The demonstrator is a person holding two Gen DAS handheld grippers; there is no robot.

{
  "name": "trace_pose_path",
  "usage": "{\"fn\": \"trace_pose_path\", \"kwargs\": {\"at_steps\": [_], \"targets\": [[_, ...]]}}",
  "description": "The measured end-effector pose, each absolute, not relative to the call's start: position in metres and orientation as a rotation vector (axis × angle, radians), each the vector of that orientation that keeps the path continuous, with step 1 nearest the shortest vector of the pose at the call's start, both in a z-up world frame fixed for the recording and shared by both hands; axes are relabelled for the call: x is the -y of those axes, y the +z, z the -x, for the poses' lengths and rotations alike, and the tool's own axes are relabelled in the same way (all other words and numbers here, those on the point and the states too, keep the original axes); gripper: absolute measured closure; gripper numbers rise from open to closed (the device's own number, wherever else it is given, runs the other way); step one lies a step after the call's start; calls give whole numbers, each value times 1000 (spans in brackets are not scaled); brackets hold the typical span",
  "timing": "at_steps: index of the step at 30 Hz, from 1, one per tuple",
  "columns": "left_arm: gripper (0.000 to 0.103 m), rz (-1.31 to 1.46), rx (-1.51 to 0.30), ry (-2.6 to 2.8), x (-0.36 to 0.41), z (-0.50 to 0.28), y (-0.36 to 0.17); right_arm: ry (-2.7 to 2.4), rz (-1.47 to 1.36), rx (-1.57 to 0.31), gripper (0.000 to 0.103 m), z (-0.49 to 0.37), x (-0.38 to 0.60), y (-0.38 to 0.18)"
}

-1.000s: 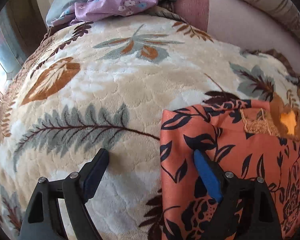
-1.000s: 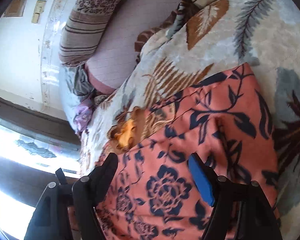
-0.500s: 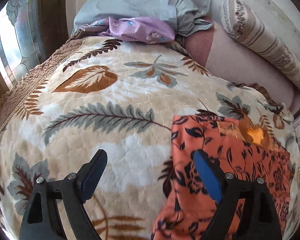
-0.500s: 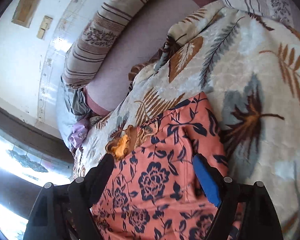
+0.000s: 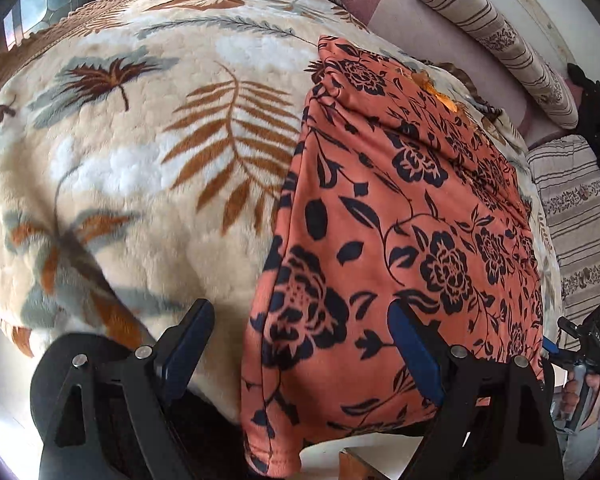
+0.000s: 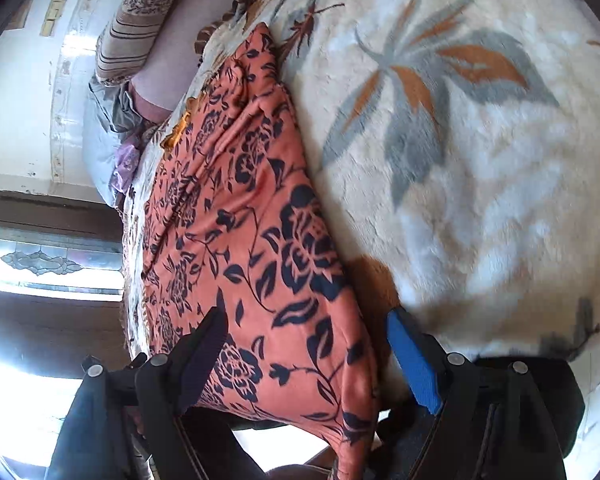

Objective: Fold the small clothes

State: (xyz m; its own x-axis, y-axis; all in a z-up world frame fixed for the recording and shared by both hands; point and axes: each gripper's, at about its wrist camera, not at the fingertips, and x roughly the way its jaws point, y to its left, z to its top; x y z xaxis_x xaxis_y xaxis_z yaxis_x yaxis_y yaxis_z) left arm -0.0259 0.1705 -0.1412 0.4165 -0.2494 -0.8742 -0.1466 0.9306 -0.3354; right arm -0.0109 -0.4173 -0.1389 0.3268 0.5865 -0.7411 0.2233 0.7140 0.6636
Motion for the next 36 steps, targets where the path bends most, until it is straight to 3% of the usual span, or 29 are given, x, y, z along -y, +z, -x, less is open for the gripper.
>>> {"fn": "trace_pose_path", "kwargs": {"at_steps": [13, 16, 18, 20, 23, 25, 27, 28, 29, 30, 31, 32, 33, 36], "targets": [[14, 379, -1175, -63, -162, 40, -147, 272, -605, -1367, 24, 30, 386, -147], [16, 347, -1191, -54, -160, 41, -154, 252, -603, -1365, 43, 38, 393, -152], [29, 309, -1190, -23, -158, 42, -154, 246, -612, -1366, 56, 41, 399, -152], [53, 273, -1199, 5, -159, 43, -154, 256, -612, -1370, 58, 44, 400, -151], [66, 300, -1210, -4, -166, 47, -152, 265, -592, -1383, 57, 48, 394, -151], [64, 307, -1219, -4, -168, 51, -152, 259, -576, -1386, 56, 48, 390, -154], [36, 301, -1240, -15, -164, 51, -153, 258, -574, -1386, 52, 48, 387, -155], [29, 293, -1237, -20, -162, 52, -152, 260, -572, -1384, 51, 47, 386, -155], [31, 274, -1235, -16, -160, 53, -152, 267, -565, -1387, 52, 48, 385, -155], [40, 268, -1232, -17, -158, 53, -150, 269, -556, -1397, 62, 48, 384, -156], [78, 261, -1242, -16, -157, 51, -151, 260, -549, -1409, 72, 49, 385, -158], [91, 257, -1251, -22, -156, 49, -151, 256, -567, -1407, 87, 50, 389, -159], [94, 265, -1246, -34, -157, 50, -148, 260, -601, -1396, 94, 53, 394, -158], [96, 308, -1204, -50, -162, 54, -133, 290, -699, -1329, 95, 61, 407, -145]]}}
